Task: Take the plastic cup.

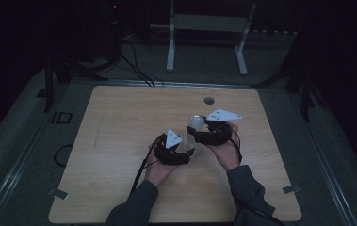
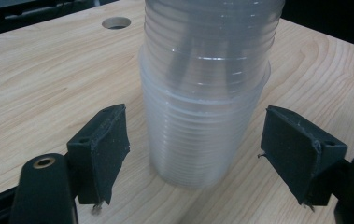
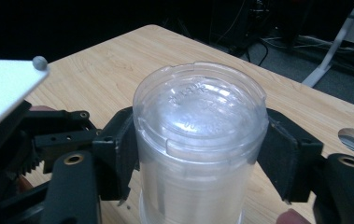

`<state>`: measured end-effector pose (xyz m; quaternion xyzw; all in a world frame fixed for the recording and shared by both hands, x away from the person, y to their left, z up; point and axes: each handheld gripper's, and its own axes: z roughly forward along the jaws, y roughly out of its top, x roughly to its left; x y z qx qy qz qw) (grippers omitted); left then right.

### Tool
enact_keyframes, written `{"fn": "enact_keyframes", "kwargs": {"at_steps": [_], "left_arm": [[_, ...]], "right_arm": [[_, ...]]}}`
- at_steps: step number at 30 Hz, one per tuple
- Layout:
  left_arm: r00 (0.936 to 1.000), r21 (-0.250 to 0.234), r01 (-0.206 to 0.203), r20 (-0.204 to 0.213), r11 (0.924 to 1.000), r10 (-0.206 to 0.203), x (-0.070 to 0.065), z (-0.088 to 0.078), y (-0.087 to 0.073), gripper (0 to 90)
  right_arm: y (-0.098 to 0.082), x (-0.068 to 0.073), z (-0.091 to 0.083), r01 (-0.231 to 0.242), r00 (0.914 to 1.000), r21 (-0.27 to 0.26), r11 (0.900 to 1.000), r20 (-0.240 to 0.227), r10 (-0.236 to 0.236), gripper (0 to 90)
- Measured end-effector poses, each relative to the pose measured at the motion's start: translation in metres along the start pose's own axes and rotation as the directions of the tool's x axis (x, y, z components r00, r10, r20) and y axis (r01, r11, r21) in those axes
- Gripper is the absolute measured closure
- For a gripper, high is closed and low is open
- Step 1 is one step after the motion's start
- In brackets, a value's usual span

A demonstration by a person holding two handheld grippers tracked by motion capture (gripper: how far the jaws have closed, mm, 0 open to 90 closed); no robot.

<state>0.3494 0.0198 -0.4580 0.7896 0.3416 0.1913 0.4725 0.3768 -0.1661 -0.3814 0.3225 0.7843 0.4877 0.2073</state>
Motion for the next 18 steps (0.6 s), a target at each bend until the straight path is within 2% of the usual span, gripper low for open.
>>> {"fn": "enact_keyframes", "kwargs": {"at_steps": [5, 9, 14, 18], "left_arm": [[0.9999, 0.006, 0.000, 0.015, 1.0000, 0.000, -0.001, 0.006, 0.002, 20.0], [1.0000, 0.000, -0.002, 0.008, 1.0000, 0.002, -0.003, 0.011, 0.005, 18.1], [0.9999, -0.027, 0.011, 0.007, 0.9996, -0.011, -0.003, 0.017, 0.008, 17.0], [1.0000, -0.041, 0.003, 0.001, 0.9992, -0.003, -0.004, 0.022, 0.009, 17.1]], "right_arm": [[0.001, 0.001, 0.001, 0.006, 1.0000, -0.003, 1.000, 0.000, -0.006, 37.8], [0.001, 0.001, 0.001, 0.002, 1.0000, -0.006, 1.000, -0.002, -0.002, 38.3], [0.001, 0.001, 0.000, 0.000, 1.0000, -0.006, 1.000, -0.002, 0.000, 38.4], [0.001, 0.001, 0.001, -0.001, 1.0000, -0.007, 1.000, -0.005, 0.001, 38.5]]}}
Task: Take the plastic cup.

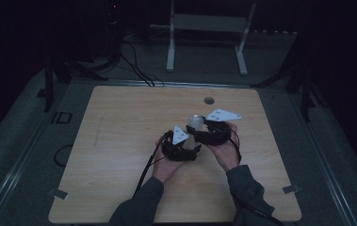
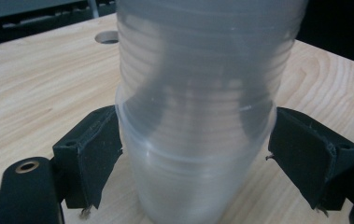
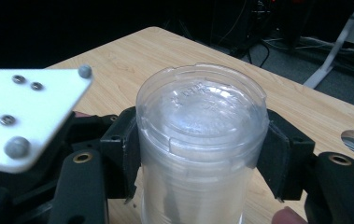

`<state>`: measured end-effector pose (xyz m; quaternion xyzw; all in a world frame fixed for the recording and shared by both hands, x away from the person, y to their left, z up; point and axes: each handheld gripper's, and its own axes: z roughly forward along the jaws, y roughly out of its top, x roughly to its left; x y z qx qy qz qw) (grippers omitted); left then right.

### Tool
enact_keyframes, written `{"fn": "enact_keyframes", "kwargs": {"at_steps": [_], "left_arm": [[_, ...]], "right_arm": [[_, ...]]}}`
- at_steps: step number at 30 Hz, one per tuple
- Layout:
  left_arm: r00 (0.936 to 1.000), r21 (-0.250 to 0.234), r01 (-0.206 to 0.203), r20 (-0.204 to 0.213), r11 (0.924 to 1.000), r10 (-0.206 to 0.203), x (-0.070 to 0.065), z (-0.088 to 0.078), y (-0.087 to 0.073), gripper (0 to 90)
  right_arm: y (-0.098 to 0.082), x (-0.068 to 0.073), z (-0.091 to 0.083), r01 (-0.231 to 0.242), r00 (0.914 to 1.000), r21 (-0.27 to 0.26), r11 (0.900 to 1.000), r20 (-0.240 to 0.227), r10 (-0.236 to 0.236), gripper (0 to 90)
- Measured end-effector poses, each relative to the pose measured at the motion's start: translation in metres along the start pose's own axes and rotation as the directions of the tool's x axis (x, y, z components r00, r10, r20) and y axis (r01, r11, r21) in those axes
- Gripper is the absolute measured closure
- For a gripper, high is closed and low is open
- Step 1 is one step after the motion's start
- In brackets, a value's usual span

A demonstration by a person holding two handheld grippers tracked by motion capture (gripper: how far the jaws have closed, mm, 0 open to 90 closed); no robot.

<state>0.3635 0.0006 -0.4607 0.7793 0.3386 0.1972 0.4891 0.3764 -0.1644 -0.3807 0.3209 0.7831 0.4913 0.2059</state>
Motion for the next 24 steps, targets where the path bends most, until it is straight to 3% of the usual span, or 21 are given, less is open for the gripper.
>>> {"fn": "enact_keyframes", "kwargs": {"at_steps": [8, 24], "left_arm": [[0.9995, -0.027, -0.014, -0.028, 0.9995, 0.013, -0.002, 0.007, -0.001, 19.8], [0.9994, -0.025, -0.019, -0.031, 0.9995, 0.018, -0.002, 0.007, -0.001, 20.7]], "right_arm": [[0.000, 0.001, 0.000, -0.008, 1.0000, 0.000, 1.000, -0.005, 0.008, 38.6], [0.013, 0.002, -0.006, -0.001, 1.0000, -0.034, 0.999, 0.002, 0.001, 39.6]]}}
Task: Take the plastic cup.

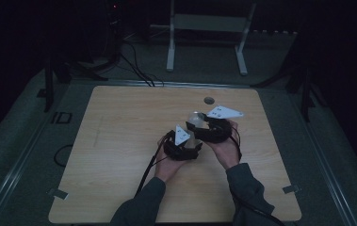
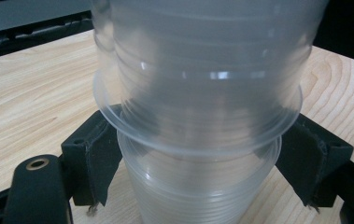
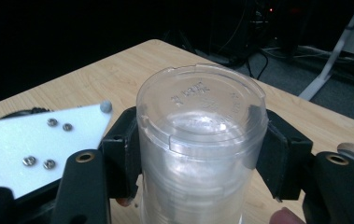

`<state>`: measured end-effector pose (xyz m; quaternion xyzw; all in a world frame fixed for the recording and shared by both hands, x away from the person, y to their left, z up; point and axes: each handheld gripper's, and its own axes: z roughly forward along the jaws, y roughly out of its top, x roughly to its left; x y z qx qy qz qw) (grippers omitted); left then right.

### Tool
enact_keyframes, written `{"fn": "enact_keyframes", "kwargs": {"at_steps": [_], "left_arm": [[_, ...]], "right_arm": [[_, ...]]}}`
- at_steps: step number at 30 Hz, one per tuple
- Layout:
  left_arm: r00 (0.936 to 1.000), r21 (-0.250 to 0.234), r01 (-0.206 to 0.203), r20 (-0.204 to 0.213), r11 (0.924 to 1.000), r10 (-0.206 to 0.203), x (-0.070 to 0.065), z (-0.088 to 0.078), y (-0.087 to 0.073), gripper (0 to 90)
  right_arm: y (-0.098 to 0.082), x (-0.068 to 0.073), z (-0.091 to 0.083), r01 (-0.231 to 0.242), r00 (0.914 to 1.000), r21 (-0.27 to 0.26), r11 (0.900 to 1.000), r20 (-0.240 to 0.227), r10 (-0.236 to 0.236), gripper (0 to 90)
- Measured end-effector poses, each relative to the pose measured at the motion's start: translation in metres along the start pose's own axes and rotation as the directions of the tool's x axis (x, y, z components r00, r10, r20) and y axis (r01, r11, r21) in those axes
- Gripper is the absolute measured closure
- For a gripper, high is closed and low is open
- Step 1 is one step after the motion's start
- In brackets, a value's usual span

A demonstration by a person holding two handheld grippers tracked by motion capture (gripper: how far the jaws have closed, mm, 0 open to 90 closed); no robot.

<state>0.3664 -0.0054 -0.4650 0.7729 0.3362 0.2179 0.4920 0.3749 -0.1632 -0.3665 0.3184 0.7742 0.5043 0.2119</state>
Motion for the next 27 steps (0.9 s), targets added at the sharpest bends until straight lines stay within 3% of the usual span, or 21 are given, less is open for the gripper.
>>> {"fn": "enact_keyframes", "kwargs": {"at_steps": [27], "left_arm": [[0.9994, -0.024, 0.020, 0.028, 0.9995, -0.019, 0.001, -0.011, 0.006, 16.2]], "right_arm": [[0.032, 0.002, -0.018, -0.010, 0.9999, -0.084, 0.996, -0.004, 0.010, 39.9]]}}
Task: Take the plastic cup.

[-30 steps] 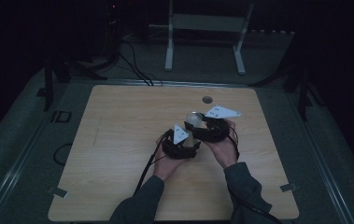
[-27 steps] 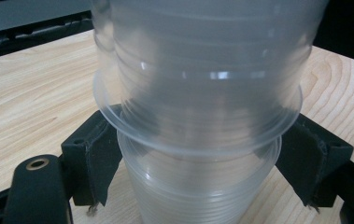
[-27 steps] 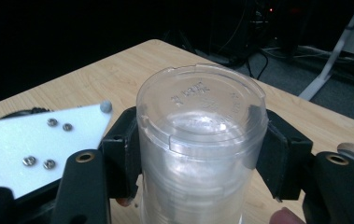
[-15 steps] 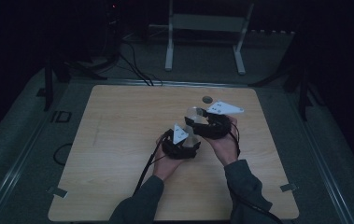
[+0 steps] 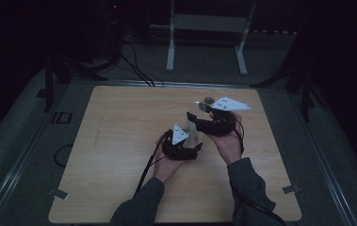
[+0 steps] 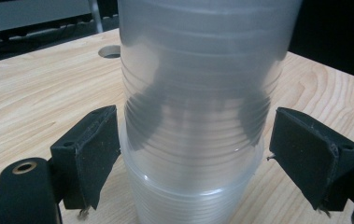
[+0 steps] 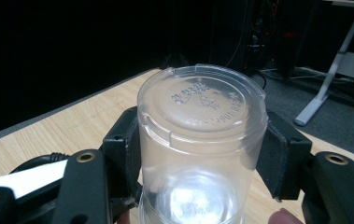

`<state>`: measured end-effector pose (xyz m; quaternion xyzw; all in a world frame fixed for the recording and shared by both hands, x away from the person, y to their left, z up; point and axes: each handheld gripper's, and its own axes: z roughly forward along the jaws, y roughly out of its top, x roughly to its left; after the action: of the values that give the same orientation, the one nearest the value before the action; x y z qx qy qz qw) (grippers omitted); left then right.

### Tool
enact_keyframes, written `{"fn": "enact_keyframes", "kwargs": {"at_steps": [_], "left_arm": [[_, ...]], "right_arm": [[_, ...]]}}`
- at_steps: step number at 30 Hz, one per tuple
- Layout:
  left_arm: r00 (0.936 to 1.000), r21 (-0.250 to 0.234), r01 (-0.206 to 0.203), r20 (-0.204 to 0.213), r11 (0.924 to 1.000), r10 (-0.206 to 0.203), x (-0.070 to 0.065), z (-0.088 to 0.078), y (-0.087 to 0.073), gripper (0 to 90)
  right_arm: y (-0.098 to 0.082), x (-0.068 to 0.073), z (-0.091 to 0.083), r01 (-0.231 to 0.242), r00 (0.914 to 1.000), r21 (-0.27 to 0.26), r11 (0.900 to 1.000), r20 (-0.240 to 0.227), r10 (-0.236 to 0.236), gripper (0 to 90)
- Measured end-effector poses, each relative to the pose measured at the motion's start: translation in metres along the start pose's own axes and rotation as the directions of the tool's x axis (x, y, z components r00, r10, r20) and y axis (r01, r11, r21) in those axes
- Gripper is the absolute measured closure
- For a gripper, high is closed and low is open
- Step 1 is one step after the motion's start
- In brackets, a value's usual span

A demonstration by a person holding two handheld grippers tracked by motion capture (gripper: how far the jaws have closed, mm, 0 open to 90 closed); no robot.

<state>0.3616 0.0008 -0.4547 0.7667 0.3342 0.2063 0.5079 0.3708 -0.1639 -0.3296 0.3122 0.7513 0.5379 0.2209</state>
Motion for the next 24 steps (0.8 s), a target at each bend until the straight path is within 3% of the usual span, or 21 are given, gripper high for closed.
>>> {"fn": "enact_keyframes", "kwargs": {"at_steps": [24], "left_arm": [[0.9999, -0.049, 0.002, 0.017, 0.9988, -0.001, 0.000, -0.022, 0.014, 20.8]], "right_arm": [[0.020, -0.005, -0.022, 0.018, 0.9994, -0.048, 0.999, 0.030, -0.016, 39.9]]}}
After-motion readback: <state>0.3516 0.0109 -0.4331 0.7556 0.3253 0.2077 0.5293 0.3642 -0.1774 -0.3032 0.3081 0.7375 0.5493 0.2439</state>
